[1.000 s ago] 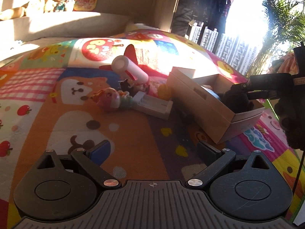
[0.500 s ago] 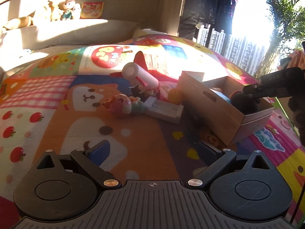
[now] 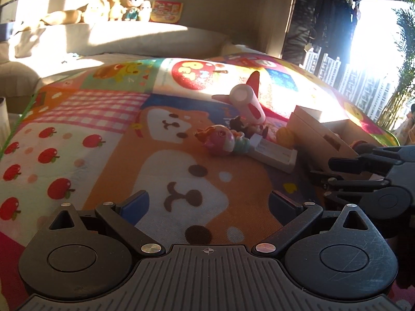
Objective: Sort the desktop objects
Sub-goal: 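Move the right tool down to the white battery charger on the mat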
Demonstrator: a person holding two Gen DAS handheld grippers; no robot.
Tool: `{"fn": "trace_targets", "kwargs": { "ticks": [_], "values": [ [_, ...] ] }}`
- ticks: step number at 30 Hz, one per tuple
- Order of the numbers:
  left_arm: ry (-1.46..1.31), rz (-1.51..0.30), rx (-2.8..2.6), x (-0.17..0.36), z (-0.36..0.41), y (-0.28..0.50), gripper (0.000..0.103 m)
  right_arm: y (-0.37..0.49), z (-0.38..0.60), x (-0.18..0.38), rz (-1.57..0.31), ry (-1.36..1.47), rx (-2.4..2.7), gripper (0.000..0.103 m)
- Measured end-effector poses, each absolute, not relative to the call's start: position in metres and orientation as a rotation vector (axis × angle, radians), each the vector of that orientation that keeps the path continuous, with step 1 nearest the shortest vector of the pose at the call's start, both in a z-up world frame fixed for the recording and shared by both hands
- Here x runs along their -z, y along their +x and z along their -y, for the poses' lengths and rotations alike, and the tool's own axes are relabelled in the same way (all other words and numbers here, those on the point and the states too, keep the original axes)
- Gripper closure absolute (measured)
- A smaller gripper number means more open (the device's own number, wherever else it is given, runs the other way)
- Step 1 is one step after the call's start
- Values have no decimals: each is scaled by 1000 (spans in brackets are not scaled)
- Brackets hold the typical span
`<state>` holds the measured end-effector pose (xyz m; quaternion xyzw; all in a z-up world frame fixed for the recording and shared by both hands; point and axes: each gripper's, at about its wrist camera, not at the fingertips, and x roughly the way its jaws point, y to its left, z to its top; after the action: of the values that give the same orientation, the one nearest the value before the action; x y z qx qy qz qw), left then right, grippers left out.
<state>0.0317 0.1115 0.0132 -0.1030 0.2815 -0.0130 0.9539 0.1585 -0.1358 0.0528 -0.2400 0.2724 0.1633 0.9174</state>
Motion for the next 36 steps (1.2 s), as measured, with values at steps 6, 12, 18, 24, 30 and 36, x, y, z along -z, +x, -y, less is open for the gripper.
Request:
{"fn": "trace_targets", "kwargs": {
  "ticks": [6,12,18,24,30,36],
  "values": [
    [-284,-561,10,-11,-122,30,2,172,112,-20,-492,-660,-173,71],
    [-318,-563,7,-9,-127,30,2,180,104,-14,-501,-706,-133,68],
    [-327,-573,-2,-9,-128,32,1,170,109,-22,-505,-704,-149,100],
    [-316,-576,-6,-8,-126,33,1,149,119,-38,-525,-627,-215,100],
    [-354,-549,-23,-8,-133,28,1,168,107,-42,-525,-557,-273,83],
    [-368,-551,-8,-8,-134,29,1,229,116,-53,-694,-269,-347,47]
  ]
}}
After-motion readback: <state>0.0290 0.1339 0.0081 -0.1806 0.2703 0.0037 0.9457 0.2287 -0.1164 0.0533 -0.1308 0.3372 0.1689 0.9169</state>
